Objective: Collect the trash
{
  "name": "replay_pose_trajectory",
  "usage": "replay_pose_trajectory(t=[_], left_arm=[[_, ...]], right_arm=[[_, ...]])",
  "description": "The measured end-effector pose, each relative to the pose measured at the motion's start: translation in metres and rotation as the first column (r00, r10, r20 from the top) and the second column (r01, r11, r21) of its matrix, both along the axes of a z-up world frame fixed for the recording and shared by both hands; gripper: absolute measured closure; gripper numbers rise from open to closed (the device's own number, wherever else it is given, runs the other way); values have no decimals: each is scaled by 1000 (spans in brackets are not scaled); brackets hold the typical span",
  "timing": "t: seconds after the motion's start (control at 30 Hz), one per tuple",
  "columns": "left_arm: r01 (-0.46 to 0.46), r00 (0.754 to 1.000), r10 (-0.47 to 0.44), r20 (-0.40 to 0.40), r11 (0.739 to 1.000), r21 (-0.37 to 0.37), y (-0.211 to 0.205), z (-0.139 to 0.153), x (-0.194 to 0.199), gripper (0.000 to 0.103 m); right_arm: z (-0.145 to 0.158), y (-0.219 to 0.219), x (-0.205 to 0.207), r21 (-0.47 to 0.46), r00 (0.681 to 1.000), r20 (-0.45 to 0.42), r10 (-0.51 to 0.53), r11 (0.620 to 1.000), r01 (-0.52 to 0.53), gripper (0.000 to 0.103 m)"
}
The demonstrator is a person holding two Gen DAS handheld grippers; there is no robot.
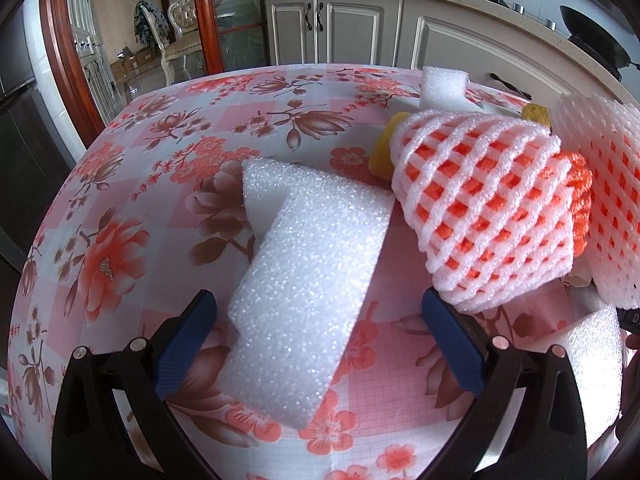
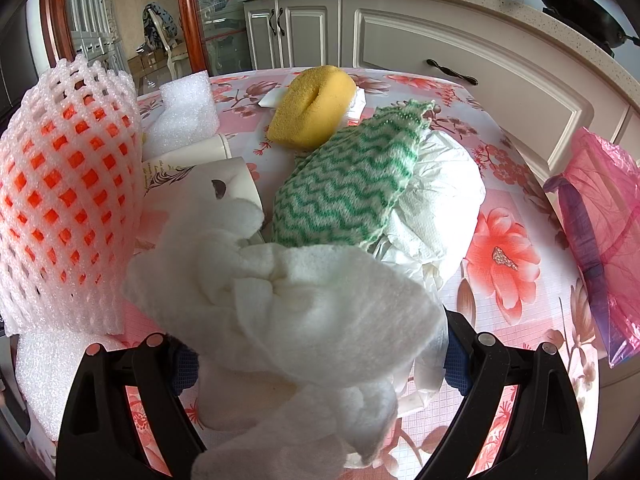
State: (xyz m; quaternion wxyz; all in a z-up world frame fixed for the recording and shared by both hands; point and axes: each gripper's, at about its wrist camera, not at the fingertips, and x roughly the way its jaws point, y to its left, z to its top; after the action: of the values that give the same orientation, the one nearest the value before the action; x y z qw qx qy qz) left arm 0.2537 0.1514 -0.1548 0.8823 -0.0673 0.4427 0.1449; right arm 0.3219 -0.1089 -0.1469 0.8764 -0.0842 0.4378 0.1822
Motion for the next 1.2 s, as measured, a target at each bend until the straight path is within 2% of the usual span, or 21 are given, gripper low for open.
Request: replay_pose_trajectory(t=[0.1,0.27,0.33,0.4,0.47,0.53,0.57,0.6,0.67,0.7,0.77,0.9,1.0,1.07,1.2], left_arm=[[0,1000,0,0,1000,1,0,0,0,4],[13,1000,-13,0,1000,13,-2,3,-9,5],[4,998,-7,60,998,60,-5,16,-26,5],[32,983,-50,174,994,108,-17,46,-56,5],[54,963,-90,255,988,142,-30,79,-85,5],[84,928,-129,349,986,142,-47,116,-122,4],[95,910,-140,391,987,132,-53,130,-138,4],[107,880,-145,453,988,108,-62,147,-162,4],[98,846,-119,520,993,67,-72,161,-191,4],[93,841,-107,530,994,53,-78,165,-200,4],[114,852,-124,508,992,52,-92,168,-210,4],[100,852,-146,502,988,116,-118,164,-229,4],[102,857,-161,490,984,145,-132,162,-234,4],[136,851,-189,490,980,142,-137,162,-235,4],[148,847,-216,486,974,174,-141,160,-237,4]], right_arm=[[-5,-10,-10,-2,1000,-13,-21,1000,21,16],[0,-32,-56,-16,995,-66,-70,997,69,16],[11,-48,-80,25,993,-53,-102,994,103,16],[35,-64,-109,77,993,11,-119,990,118,16],[67,-78,-140,109,983,106,-147,985,135,16],[107,-95,-179,174,959,227,-169,976,131,16],[119,-99,-191,195,951,258,-171,973,122,16],[131,-104,-206,220,941,292,-172,969,109,16],[144,-111,-227,250,936,310,-165,964,87,16],[147,-114,-236,251,931,318,-178,963,98,16],[150,-119,-252,256,905,365,-218,958,128,16],[157,-120,-276,213,866,454,-210,969,123,16],[156,-115,-285,191,859,474,-194,975,114,16],[154,-111,-289,168,848,494,-191,978,122,16],[153,-106,-289,148,838,506,-206,977,151,16]])
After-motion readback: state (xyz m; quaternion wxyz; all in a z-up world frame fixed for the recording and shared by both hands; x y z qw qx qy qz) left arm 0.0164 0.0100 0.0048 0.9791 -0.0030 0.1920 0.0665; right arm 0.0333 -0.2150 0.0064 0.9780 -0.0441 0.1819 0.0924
